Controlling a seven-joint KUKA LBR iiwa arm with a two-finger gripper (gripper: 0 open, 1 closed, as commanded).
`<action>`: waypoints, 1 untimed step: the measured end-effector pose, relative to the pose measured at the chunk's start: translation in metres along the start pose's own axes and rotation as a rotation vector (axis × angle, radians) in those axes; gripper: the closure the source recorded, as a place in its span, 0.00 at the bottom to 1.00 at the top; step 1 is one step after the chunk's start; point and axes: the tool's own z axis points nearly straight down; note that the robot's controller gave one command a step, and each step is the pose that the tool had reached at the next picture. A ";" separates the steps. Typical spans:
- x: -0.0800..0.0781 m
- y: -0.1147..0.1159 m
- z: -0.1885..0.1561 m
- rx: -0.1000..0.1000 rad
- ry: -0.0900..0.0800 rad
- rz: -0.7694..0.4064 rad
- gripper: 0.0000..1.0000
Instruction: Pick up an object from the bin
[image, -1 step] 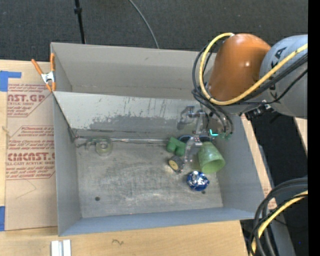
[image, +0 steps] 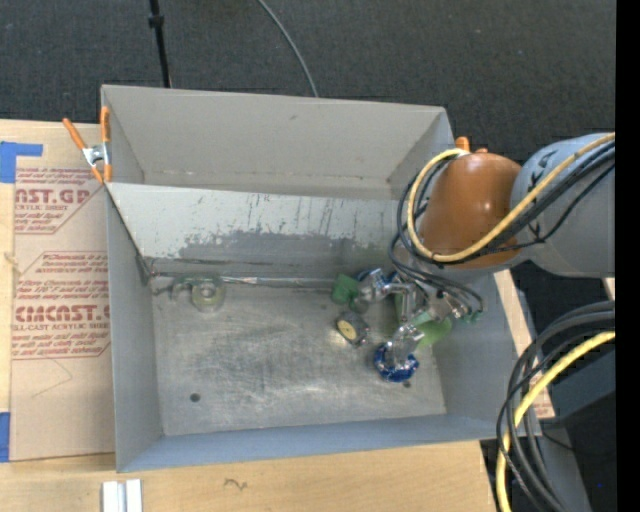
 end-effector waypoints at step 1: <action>0.056 -0.024 0.006 -0.003 -0.003 -0.209 0.00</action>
Offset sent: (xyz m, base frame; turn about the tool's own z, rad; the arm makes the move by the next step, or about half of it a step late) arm -0.0442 -0.0473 -0.0099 -0.2125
